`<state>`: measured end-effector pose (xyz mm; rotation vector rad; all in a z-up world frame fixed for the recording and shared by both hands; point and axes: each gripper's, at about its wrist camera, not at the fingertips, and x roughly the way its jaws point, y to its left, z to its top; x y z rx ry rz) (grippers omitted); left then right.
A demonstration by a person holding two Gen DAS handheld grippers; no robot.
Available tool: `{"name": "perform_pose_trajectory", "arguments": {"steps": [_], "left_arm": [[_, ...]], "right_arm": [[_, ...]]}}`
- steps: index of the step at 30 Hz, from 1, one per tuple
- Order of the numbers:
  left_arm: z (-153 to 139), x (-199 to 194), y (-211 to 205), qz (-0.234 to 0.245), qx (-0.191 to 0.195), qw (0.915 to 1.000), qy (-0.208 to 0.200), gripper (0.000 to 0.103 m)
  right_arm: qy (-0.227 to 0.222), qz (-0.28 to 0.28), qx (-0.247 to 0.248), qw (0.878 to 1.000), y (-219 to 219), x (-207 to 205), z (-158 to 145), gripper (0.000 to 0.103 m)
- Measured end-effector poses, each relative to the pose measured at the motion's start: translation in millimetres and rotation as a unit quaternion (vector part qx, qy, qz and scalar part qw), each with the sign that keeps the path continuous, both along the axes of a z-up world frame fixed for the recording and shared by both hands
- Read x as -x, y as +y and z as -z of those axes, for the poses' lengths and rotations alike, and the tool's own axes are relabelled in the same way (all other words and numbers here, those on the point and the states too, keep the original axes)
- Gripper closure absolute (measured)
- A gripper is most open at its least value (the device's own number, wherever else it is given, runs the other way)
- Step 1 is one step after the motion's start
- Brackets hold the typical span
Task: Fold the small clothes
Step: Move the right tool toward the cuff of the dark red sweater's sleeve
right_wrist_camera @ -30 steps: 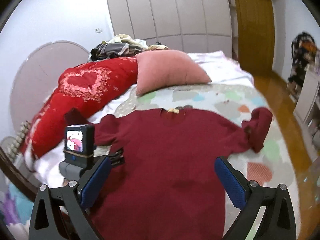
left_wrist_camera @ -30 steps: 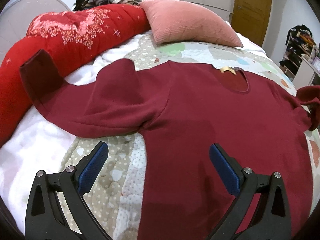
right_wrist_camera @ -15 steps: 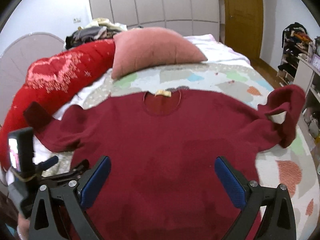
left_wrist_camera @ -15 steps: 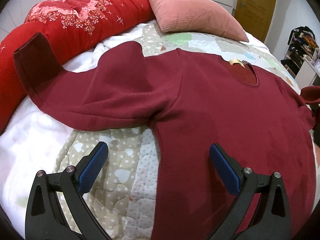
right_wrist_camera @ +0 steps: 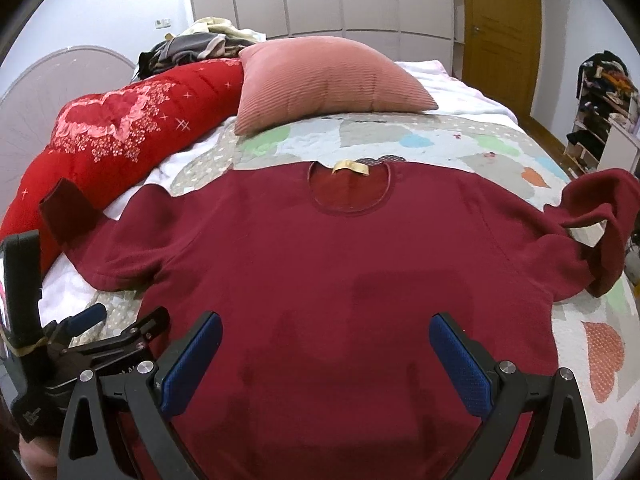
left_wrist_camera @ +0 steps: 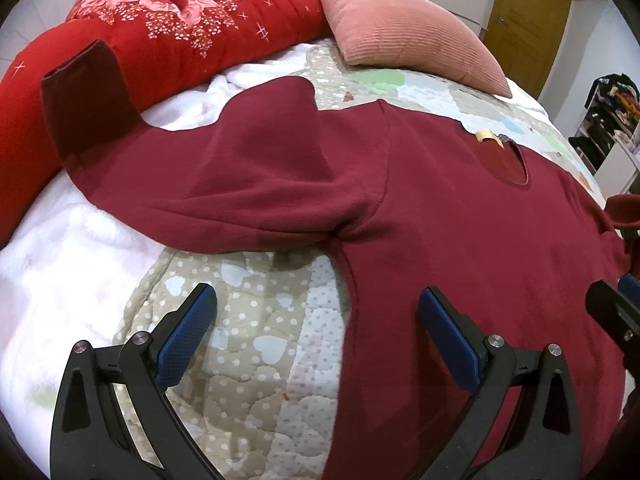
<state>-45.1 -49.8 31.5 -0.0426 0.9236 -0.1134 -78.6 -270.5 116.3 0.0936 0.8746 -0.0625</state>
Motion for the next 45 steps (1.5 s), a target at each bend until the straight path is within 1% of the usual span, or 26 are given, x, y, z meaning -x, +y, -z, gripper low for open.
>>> {"name": "perform_pose_trajectory", "arguments": {"steps": [6, 11, 16, 22, 32, 36, 37, 39, 40, 43, 45], "left_arm": [[-0.7, 0.4, 1.3, 0.003, -0.003, 1.0, -0.001, 0.001], [-2.6, 0.1, 6.1, -0.002, -0.004, 1.0, -0.003, 0.001], [-3.2, -1.6, 13.8, -0.009, -0.007, 0.9999, -0.003, 0.001], [-5.3, -3.5, 22.6, -0.016, -0.024, 0.9995, -0.014, 0.001], [-4.5, -8.0, 38.9, -0.03, -0.023, 0.9993, -0.009, 0.001], [-4.9, -8.4, 53.3, -0.047, -0.02, 0.9987, -0.01, 0.001], [-3.9, -10.0, 59.1, -0.052, -0.019, 0.9984, -0.006, 0.001], [-2.0, -11.7, 69.0, -0.063, -0.014, 0.9979, -0.002, 0.001], [-1.1, -12.6, 73.3, -0.068, -0.01, 0.9976, 0.001, 0.001], [0.2, -14.9, 85.3, -0.081, 0.004, 0.9967, 0.008, 0.001], [-0.2, -15.5, 89.6, -0.085, 0.006, 0.9964, 0.008, 0.001]], "right_arm": [[0.001, -0.007, 0.001, 1.0, 7.4, -1.7, 4.5, 0.0], [-0.004, -0.027, 0.009, 1.0, 20.4, -2.1, 5.6, 0.0], [-0.003, -0.043, 0.009, 0.999, 30.2, -5.0, 7.7, 0.004], [0.001, -0.051, 0.005, 0.999, 39.4, -8.5, 11.0, 0.004], [0.003, -0.064, 0.003, 0.998, 54.8, -14.3, 13.0, 0.005], [0.003, -0.078, -0.001, 0.997, 66.5, -20.1, 11.5, 0.005], [0.002, -0.083, -0.002, 0.997, 69.6, -21.4, 10.7, 0.006], [0.0, -0.095, -0.005, 0.995, 76.3, -24.8, 9.7, 0.015], [0.001, -0.101, -0.006, 0.995, 81.1, -27.5, 9.4, 0.016], [0.003, -0.107, -0.007, 0.994, 91.8, -33.4, 10.3, 0.016], [0.004, -0.11, -0.009, 0.994, 98.2, -36.6, 12.0, 0.016]]}}
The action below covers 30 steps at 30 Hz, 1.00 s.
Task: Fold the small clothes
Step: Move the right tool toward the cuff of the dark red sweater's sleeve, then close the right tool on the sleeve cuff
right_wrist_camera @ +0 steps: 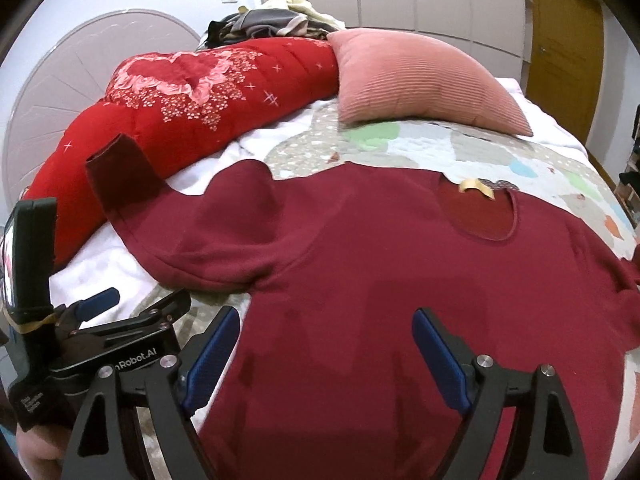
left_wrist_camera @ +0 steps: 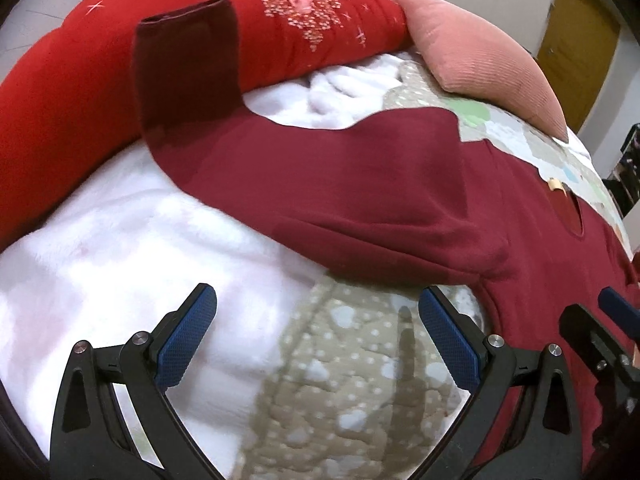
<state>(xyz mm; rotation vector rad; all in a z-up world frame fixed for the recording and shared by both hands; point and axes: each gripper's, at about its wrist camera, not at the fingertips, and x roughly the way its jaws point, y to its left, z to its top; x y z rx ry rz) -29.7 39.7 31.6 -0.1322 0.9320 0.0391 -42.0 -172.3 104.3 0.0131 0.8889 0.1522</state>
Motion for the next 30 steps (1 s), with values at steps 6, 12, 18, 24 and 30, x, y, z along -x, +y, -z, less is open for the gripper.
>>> {"name": "perform_pose_trajectory", "arguments": {"steps": [6, 12, 18, 24, 30], "left_arm": [[0.4, -1.1, 8.2, -0.004, -0.003, 1.0, 0.003, 0.001], [0.9, -1.1, 15.7, -0.013, -0.004, 0.9999, 0.005, 0.001], [-0.3, -3.6, 18.2, -0.016, -0.002, 0.9998, 0.007, 0.001], [-6.2, 1.5, 33.0, -0.047, -0.045, 0.9979, -0.004, 0.001], [-3.9, 3.1, 66.8, -0.099, -0.058, 0.9934, -0.001, 0.001]], "right_arm": [[0.001, -0.016, 0.001, 1.0, 15.8, -8.1, 1.2, 0.016], [-0.001, -0.029, -0.003, 1.0, 26.2, -15.1, -1.0, 0.016], [0.004, -0.031, -0.002, 1.0, 29.3, -18.1, 0.9, 0.016], [-0.009, -0.047, -0.02, 0.999, 35.0, -27.5, -12.4, 0.016], [0.003, -0.086, -0.129, 0.988, 66.9, -70.9, -34.1, 0.016]]}}
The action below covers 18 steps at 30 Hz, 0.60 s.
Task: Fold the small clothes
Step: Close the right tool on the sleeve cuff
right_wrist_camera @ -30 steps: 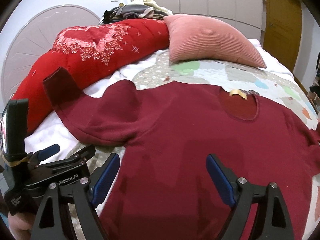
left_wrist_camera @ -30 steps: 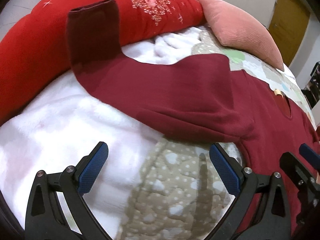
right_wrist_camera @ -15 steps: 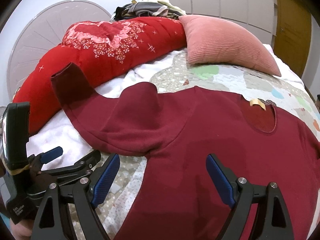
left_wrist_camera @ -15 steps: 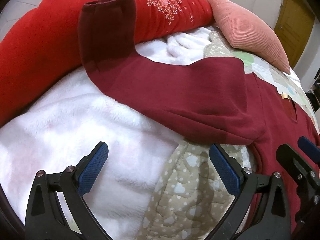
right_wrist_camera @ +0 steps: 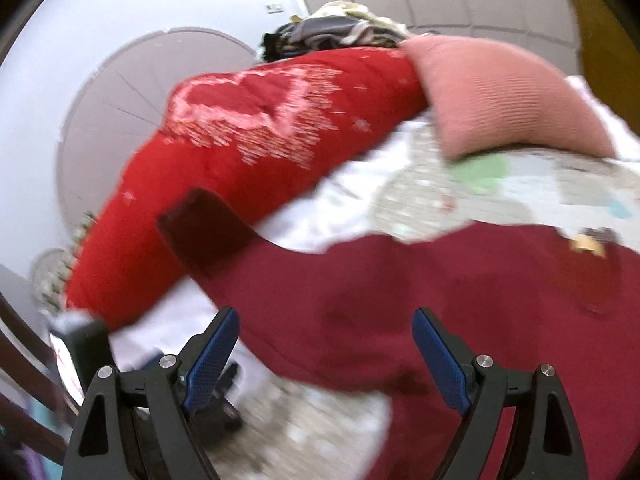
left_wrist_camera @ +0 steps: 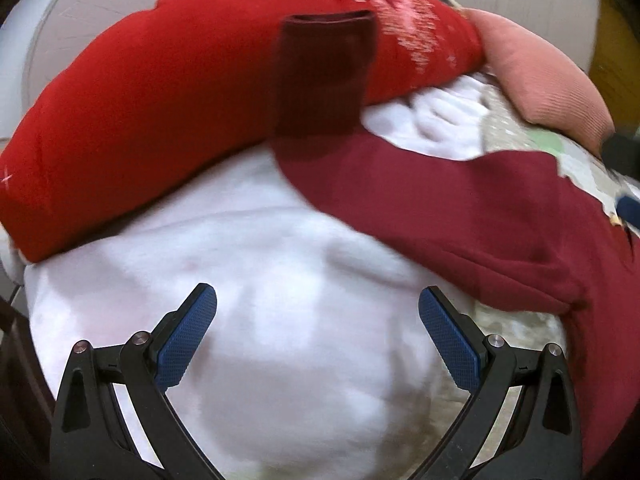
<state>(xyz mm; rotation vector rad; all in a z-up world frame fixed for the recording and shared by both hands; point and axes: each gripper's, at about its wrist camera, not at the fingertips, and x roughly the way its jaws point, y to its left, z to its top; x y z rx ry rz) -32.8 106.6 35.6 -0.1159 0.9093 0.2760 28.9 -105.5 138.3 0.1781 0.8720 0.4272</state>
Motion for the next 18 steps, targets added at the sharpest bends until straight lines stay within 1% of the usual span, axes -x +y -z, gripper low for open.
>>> {"name": "perform_pose_trajectory", "arguments": {"steps": [4, 6, 9, 14, 16, 17, 18], "left_arm": [[4.2, -3.2, 14.5, -0.015, 0.0, 0.9999, 0.007, 0.001], [6.5, -5.1, 21.7, -0.022, 0.001, 0.9997, 0.012, 0.001], [8.7, -6.5, 32.8, -0.033, 0.011, 0.9993, 0.016, 0.001], [10.2, -6.5, 44.8, -0.051, 0.025, 0.9983, 0.017, 0.001], [12.2, -7.4, 45.5, -0.052, 0.029, 0.998, 0.02, 0.001], [12.5, -7.5, 44.4, -0.052, 0.028, 0.9981, 0.021, 0.001], [12.2, -7.7, 43.7, -0.05, 0.026, 0.9982, 0.021, 0.001]], "right_arm": [[0.011, -0.04, -0.035, 0.999, 49.4, -31.1, -0.7, 0.016], [0.033, -0.053, -0.055, 0.997, 72.5, -45.9, 1.9, 0.014], [0.083, -0.077, -0.083, 0.99, 103.1, -74.4, 11.6, 0.014], [0.11, -0.087, -0.122, 0.983, 135.2, -101.6, 14.7, 0.014], [0.131, -0.098, -0.138, 0.977, 149.3, -111.9, 22.4, 0.014], [0.146, -0.098, -0.14, 0.974, 154.4, -115.7, 28.6, 0.016], [0.164, -0.094, -0.142, 0.972, 158.6, -119.8, 37.4, 0.033]]}}
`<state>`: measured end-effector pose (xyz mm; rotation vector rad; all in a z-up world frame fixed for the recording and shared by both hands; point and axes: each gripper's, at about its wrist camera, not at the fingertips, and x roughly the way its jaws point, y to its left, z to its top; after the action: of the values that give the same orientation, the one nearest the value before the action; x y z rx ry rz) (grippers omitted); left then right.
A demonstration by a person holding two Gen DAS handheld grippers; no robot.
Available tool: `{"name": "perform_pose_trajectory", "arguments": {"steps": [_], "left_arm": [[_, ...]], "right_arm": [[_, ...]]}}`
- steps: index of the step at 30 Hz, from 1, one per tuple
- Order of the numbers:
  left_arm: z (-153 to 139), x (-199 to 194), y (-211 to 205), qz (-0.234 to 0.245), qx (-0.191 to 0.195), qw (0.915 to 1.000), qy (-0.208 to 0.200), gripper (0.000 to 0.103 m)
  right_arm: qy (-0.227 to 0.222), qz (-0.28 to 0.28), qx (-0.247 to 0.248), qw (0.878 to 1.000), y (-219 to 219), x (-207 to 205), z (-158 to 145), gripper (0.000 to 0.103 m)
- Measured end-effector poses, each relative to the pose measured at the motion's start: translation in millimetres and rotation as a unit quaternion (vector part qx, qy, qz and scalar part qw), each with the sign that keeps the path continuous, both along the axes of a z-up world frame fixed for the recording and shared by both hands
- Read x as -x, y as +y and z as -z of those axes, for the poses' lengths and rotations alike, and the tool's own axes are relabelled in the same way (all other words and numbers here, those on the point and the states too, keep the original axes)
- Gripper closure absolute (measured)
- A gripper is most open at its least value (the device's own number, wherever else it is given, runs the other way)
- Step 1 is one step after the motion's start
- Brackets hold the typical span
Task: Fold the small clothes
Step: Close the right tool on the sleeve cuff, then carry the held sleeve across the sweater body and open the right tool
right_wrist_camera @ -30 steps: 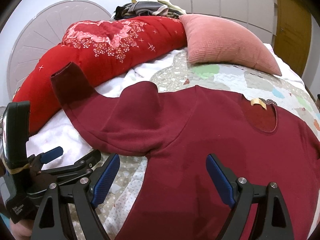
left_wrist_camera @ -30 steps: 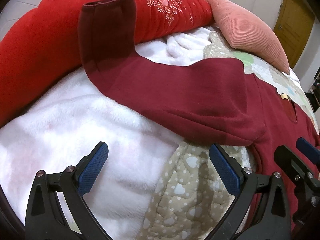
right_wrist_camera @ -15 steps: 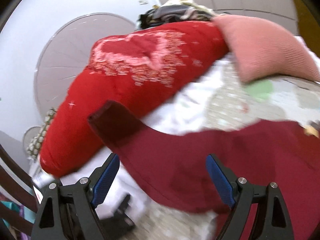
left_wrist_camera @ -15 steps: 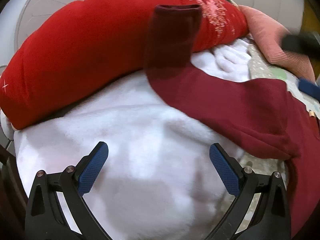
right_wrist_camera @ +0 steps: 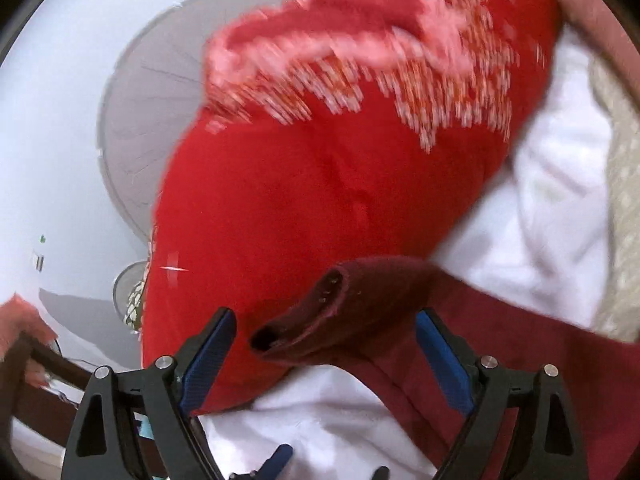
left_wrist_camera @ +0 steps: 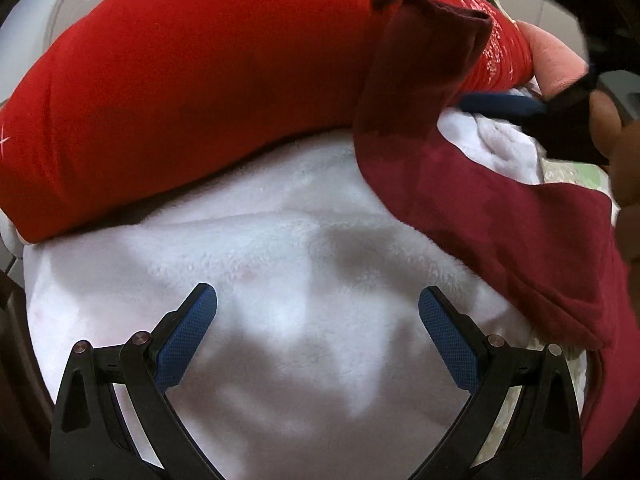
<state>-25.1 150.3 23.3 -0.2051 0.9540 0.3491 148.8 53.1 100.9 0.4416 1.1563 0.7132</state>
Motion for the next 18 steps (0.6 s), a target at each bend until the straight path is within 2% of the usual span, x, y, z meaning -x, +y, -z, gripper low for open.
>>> {"name": "perform_pose_trajectory", "arguments": {"steps": [1, 2, 3, 4, 5, 8, 13, 16, 18], "left_arm": [[-0.5, -0.1, -1.7, 0.003, -0.003, 1.0, 0.0, 0.001], [-0.9, -0.1, -2.8, 0.004, -0.006, 1.0, 0.0, 0.001], [-0.6, -1.6, -4.3, 0.004, -0.007, 1.0, 0.0, 0.001], [-1.7, -1.0, -5.0, 0.004, -0.009, 0.9999, -0.002, 0.001], [-1.0, -5.5, -6.2, 0.004, -0.009, 0.9999, -0.004, 0.001], [-5.2, -7.1, -11.6, 0.0, -0.013, 0.9999, -0.011, 0.001], [-15.5, -4.3, -26.9, 0.007, 0.004, 0.9992, -0.038, 0.001], [-22.7, 0.2, -41.1, 0.015, 0.012, 0.9982, -0.056, 0.001], [-26.6, -2.0, -54.5, 0.026, 0.009, 0.9975, -0.065, 0.001]], "right_arm": [[0.004, -0.003, -0.017, 1.0, 0.0, -0.4, 3.0, 0.046], [0.003, -0.009, -0.042, 0.999, -1.4, 0.7, 2.3, 0.069], [-0.018, -0.008, -0.023, 1.0, -4.8, 5.5, -6.3, 0.087], [-0.046, -0.004, 0.012, 0.999, -7.8, 10.4, -16.1, 0.093], [-0.078, -0.005, 0.035, 0.996, -13.2, 16.4, -27.6, 0.093], [-0.146, 0.007, 0.04, 0.989, -60.4, 39.6, -77.5, 0.093], [-0.228, 0.053, 0.045, 0.971, -155.4, 79.9, -155.9, 0.093], [-0.274, 0.075, 0.101, 0.954, -210.7, 109.3, -177.6, 0.093], [-0.284, 0.087, 0.154, 0.943, -252.3, 128.1, -173.6, 0.093]]}}
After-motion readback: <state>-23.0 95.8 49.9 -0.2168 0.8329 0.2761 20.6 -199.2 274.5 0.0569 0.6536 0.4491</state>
